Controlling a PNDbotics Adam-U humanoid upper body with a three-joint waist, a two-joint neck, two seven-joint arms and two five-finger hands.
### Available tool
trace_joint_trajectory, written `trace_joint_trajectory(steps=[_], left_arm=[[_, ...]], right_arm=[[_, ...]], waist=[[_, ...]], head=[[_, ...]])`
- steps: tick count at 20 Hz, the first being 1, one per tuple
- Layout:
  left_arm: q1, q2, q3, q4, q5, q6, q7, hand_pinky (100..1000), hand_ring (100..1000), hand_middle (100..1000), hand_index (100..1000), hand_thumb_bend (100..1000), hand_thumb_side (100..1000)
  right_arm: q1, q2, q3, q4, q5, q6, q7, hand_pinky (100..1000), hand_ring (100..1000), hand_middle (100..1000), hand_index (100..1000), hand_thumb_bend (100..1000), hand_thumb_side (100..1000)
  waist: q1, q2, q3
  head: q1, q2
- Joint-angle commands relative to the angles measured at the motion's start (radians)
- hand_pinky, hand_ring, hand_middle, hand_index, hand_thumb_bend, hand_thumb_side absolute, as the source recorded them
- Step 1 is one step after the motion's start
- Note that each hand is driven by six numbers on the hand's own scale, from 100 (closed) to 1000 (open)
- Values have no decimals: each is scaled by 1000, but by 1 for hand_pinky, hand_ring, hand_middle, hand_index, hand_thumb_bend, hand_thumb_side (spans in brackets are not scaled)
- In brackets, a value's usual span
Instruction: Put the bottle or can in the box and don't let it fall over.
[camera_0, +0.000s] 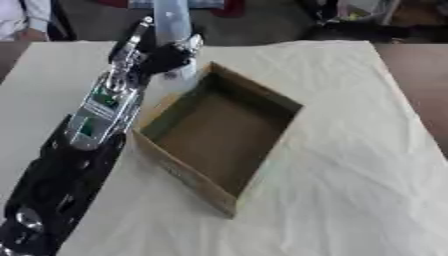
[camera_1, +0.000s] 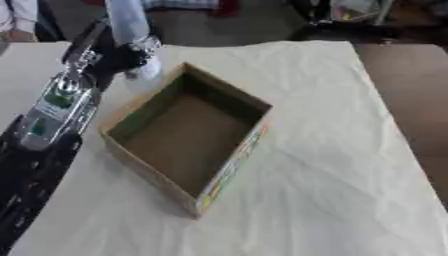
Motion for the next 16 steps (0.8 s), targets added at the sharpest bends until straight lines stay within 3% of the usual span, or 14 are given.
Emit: trace_joint_trajectory(steps=[1, 8, 13, 14, 16], left_arm=[[-2, -9, -22, 4, -28, -5, -8, 1000, 544, 531, 239, 100, 100], [4, -31, -48, 50, -62, -21, -32, 1000, 548, 533, 241, 100, 100], [4, -37, -55, 61, -67, -37, -29, 1000, 600, 585, 308, 100, 100], [4, -37, -57, 60, -64, -40, -29, 1000, 678, 652, 379, 157, 100], [4, -36, -65, 53, -60, -49, -44, 1000, 903, 857, 631, 514, 100]], right_arm=[[-8, -31, -13, -18, 1, -1, -12, 952, 1000, 888, 728, 100, 523], [-9, -27, -10, -18, 0, -1, -9, 954, 1000, 887, 727, 100, 523], [-9, -24, -8, -18, 1, 0, -9, 955, 1000, 886, 726, 100, 524], [-10, -24, -8, -18, 1, 0, -8, 955, 1000, 886, 726, 100, 524], [-9, -24, -7, -18, 1, 0, -7, 955, 1000, 886, 726, 100, 524]], waist=[[-1, -15, 1], [-5, -12, 1], [-5, -11, 0], [-5, -11, 0], [-4, -11, -1]], head=[[1, -9], [5, -10], [5, -8], [4, -8], [4, -7]])
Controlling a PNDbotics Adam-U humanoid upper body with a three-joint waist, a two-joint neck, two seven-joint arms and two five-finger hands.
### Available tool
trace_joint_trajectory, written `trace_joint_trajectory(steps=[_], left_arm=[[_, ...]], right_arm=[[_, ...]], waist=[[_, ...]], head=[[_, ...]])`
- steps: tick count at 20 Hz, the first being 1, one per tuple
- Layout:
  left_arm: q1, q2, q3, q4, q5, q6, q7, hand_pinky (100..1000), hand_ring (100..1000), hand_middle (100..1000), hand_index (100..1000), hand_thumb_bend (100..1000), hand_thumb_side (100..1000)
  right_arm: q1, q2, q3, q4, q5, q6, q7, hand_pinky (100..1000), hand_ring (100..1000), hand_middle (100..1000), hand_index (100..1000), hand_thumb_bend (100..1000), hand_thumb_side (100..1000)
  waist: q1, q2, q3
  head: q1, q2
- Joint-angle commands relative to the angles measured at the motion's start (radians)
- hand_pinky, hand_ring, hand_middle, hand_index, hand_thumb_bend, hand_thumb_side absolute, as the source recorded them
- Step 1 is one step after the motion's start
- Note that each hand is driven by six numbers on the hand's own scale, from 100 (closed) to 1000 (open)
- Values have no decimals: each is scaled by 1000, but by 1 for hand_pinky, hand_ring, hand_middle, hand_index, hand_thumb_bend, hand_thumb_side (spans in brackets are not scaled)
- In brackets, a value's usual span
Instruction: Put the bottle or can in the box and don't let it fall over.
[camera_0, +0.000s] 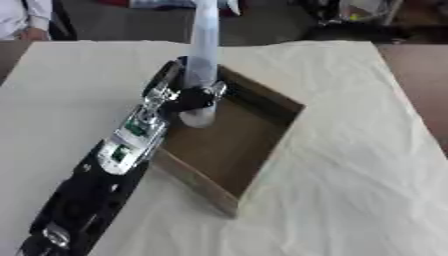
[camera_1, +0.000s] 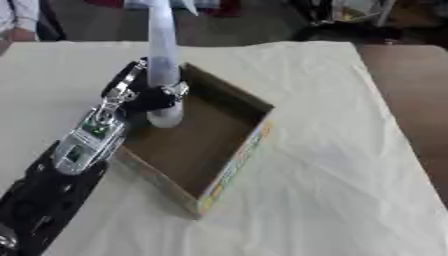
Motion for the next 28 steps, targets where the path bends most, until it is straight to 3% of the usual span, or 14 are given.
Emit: trace_joint_trajectory(steps=[1, 2, 4, 6, 10, 13, 21, 28], left_arm=[[-18, 4, -10, -25, -1, -21, -20, 1000, 963, 907, 697, 615, 100], [-18, 7, -16, -31, -10, -32, -33, 1000, 1000, 965, 768, 751, 114], [-19, 13, -19, -36, -35, -49, -60, 1000, 1000, 1000, 818, 896, 193], [-20, 18, -13, -41, -63, -63, -88, 1000, 1000, 1000, 826, 939, 249], [-19, 19, 10, -52, -120, -71, -112, 1000, 1000, 1000, 821, 934, 251], [-17, 17, 26, -67, -140, -69, -107, 1000, 1000, 1000, 812, 878, 226], [15, 80, 62, -152, -93, -38, -99, 1000, 1000, 992, 807, 822, 240], [92, 161, 104, -230, -32, -1, -93, 1000, 1000, 995, 804, 803, 260]], right_arm=[[-6, -24, -5, -18, 1, 3, 0, 955, 1000, 886, 725, 100, 524], [-6, -24, -4, -18, 0, 3, 0, 955, 1000, 886, 725, 100, 524], [-6, -24, -4, -18, 0, 3, 1, 955, 1000, 886, 725, 100, 524], [-6, -23, -3, -18, -1, 4, 2, 954, 1000, 885, 724, 100, 524], [-5, -23, -2, -18, -1, 5, 3, 954, 1000, 885, 724, 100, 524], [-3, -23, -1, -18, -1, 6, 3, 954, 1000, 886, 725, 100, 524], [7, -29, -6, -18, 0, 1, 1, 954, 1000, 886, 723, 100, 523], [15, -32, -11, -18, 3, -4, -3, 954, 1000, 886, 723, 100, 523]], waist=[[-1, -13, -3], [-1, -13, -3], [-1, -14, -3], [0, -14, -3], [0, -14, -2], [0, -16, -1], [2, -27, 8], [1, -28, 17]], head=[[2, -7], [2, -7], [2, -7], [2, -7], [1, -5], [0, -5], [-13, -6], [-26, -7]])
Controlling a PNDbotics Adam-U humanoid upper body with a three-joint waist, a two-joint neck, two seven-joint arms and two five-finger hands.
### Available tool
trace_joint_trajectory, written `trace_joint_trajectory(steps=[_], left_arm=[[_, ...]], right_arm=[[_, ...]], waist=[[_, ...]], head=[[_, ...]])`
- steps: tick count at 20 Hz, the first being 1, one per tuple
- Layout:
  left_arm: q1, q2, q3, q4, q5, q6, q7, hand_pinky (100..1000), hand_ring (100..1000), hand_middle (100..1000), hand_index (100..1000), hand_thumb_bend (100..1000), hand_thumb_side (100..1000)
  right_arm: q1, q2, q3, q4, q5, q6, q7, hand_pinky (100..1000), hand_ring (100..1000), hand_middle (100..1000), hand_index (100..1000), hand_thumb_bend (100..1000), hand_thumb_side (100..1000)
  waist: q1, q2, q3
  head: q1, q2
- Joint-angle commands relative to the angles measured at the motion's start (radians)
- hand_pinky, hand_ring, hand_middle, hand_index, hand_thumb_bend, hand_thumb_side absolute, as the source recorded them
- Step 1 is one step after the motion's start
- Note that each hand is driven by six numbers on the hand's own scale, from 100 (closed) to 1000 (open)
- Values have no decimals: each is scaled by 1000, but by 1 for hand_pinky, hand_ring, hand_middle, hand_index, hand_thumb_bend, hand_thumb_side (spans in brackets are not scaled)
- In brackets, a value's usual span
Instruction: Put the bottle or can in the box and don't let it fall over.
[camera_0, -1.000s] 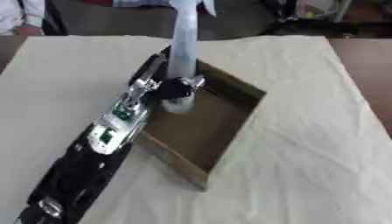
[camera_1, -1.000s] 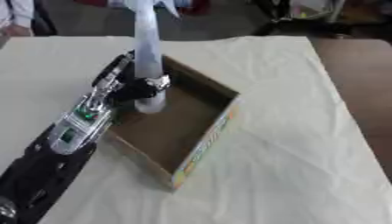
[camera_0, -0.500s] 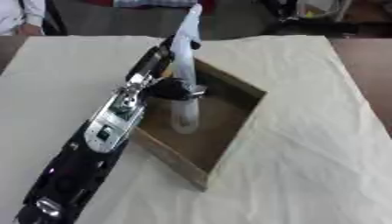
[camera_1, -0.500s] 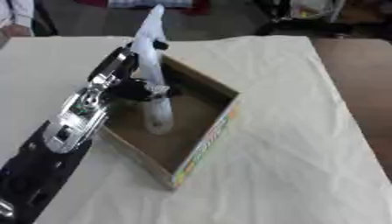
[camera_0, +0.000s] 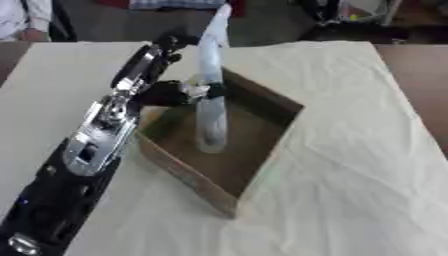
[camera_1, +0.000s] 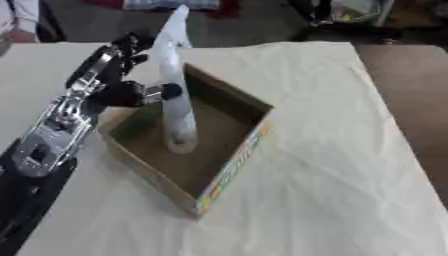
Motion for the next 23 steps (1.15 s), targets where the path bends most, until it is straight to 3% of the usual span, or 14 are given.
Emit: trace_joint_trajectory(steps=[1, 10, 18, 23], left_arm=[[12, 54, 29, -52, 30, 14, 4, 1000, 1000, 997, 805, 801, 265], [133, 130, 94, -133, 71, 34, 32, 1000, 1000, 1000, 804, 765, 280], [284, 219, 246, -243, 116, -9, 173, 1000, 1000, 1000, 809, 693, 305], [357, 235, 343, -274, 162, -24, 293, 1000, 1000, 1000, 827, 623, 331]], right_arm=[[-3, -32, -13, -18, 3, -3, -2, 954, 1000, 886, 723, 100, 523], [0, -35, -18, -18, 6, -10, -4, 954, 1000, 887, 723, 100, 523], [0, -40, -20, -18, 8, -12, -5, 954, 1000, 887, 723, 100, 523], [2, -41, -23, -18, 10, -15, -6, 953, 1000, 886, 722, 100, 524]], waist=[[-2, -25, 2], [-4, -22, 7], [0, -21, 15], [-4, -19, 18]], head=[[-7, -7], [-21, -6], [-41, -9], [-55, -11]])
